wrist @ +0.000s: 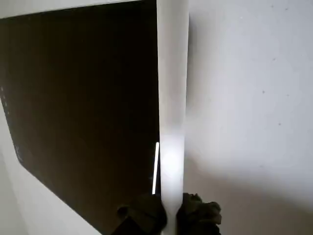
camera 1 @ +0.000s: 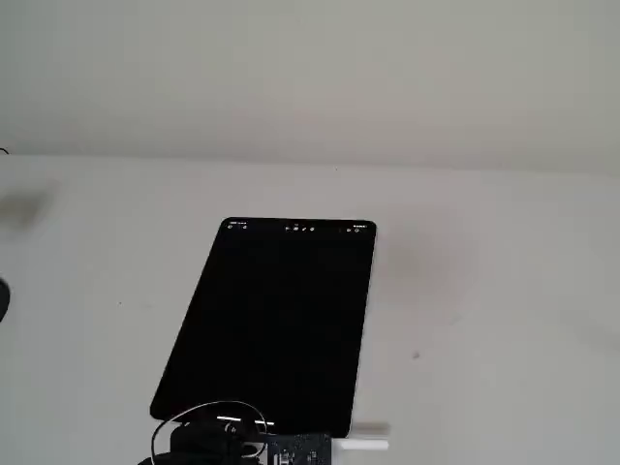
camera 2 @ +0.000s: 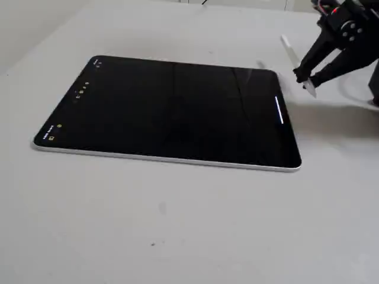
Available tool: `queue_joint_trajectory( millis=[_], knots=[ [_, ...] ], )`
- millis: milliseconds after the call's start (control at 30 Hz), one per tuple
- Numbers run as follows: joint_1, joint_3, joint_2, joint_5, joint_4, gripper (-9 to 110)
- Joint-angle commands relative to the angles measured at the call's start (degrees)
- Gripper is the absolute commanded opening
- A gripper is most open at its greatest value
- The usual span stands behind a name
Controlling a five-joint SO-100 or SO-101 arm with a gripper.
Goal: Draw a line in the middle of the ipad using the apple pencil
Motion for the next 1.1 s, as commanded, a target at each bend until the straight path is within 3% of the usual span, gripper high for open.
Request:
queue_joint_trajectory(
  millis=[0, 833, 933, 1067],
  knots=[
    [0.0, -0.3, 0.2, 0.1, 0.4, 0],
    [-0.8, -0.2, 0.2, -0.2, 0.0, 0],
    [-3.4, 0.8, 0.2, -15.6, -3.5, 0],
    [-6.4, -2.5, 0.2, -23.6, -4.2, 0]
  ],
)
